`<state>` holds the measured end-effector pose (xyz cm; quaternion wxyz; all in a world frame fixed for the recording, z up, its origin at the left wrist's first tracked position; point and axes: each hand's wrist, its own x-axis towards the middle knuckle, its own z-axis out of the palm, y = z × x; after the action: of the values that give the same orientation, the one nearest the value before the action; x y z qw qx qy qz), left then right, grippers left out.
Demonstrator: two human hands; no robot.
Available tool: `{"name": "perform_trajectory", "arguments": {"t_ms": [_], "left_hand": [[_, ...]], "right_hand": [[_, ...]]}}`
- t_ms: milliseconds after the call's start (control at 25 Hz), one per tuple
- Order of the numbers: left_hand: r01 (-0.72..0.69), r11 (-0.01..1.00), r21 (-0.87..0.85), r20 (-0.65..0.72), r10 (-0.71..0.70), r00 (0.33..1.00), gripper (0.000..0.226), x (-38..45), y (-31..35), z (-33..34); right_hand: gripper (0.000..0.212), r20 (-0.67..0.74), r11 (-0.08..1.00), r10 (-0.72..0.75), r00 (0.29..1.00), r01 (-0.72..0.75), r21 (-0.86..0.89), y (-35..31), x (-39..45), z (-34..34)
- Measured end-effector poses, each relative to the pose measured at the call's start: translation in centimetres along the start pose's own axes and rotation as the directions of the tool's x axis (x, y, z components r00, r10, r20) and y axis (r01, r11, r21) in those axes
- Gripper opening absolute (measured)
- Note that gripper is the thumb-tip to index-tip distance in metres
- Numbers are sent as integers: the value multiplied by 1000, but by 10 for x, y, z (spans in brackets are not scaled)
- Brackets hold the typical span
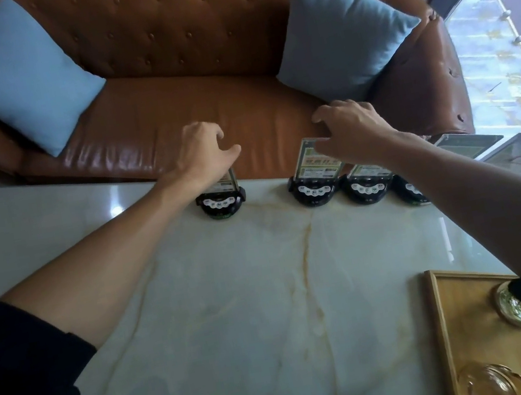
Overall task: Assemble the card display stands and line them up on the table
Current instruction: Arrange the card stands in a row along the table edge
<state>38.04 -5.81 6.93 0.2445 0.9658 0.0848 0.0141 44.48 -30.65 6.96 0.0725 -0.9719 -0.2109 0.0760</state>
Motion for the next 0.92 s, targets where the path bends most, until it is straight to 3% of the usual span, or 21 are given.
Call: {"name": "perform_trajectory", "arguments": {"t_ms": [120,440,560,760,840,920], "left_hand": [[94,995,-44,99,-90,991,43,-9,-10,-3],[44,997,-68,68,-39,997,35,-18,-37,-4],[32,991,-130,125,-16,992,38,-16,-49,-3],[-22,980,-198,270,76,960,48,-6,-69,-17],[20,979,-204,213,24,977,70,-2,-85,-18],[47,973,-228,140,-15,990,52,8,-99,-11]], "right_hand": [[26,-48,997,-46,998,49,62,-39,12,-3],[34,72,965,-98,993,77,250,-111,29,9],[32,81,958,-124,989,99,268,-125,34,15],[28,309,939,-256,916,159,305,-147,39,37],[32,261,935,-198,945,102,340,-153,43,48],[21,163,946,-143,976,86,313,-156,48,52]]}}
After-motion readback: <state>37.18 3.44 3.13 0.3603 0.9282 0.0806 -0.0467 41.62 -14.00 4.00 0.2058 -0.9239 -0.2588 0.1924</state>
